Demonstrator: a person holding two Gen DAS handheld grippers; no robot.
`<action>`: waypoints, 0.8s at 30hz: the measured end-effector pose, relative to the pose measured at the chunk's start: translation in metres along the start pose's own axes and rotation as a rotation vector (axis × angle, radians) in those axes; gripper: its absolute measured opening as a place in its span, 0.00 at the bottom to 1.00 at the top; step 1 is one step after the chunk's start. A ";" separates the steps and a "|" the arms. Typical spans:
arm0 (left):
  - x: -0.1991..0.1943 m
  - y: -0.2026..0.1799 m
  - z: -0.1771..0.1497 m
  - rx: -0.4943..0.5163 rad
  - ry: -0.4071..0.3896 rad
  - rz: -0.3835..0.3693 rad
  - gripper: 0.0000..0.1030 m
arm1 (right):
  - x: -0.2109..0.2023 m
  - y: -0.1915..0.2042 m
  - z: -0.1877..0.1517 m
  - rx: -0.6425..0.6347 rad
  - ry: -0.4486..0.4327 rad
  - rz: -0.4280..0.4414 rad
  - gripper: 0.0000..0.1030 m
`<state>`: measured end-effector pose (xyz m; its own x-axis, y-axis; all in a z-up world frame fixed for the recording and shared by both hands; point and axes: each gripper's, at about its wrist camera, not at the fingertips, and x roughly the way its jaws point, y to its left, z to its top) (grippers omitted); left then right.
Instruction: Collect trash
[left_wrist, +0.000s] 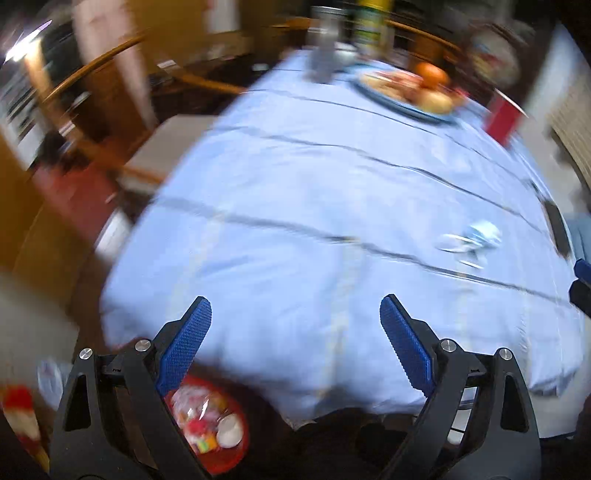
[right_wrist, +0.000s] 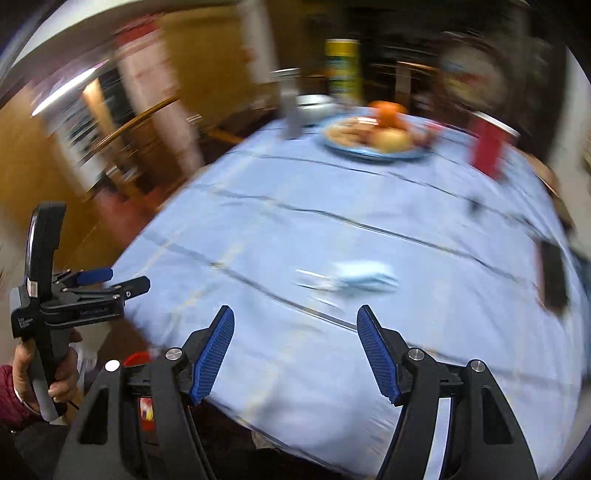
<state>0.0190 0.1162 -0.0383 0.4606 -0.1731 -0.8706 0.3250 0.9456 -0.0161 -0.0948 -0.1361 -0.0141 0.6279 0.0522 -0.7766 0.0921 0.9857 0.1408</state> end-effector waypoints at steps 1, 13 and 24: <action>0.004 -0.020 0.005 0.048 -0.001 -0.020 0.87 | -0.009 -0.018 -0.007 0.048 -0.013 -0.034 0.66; -0.022 0.001 -0.011 -0.066 -0.030 0.089 0.87 | 0.023 0.039 0.011 -0.193 0.038 0.132 0.71; -0.102 0.121 -0.168 -0.684 0.038 0.440 0.87 | 0.058 0.240 -0.006 -0.788 0.199 0.542 0.73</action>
<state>-0.1277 0.2949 -0.0338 0.3958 0.2517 -0.8832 -0.4616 0.8859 0.0457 -0.0414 0.1045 -0.0291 0.2841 0.4850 -0.8271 -0.7593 0.6405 0.1148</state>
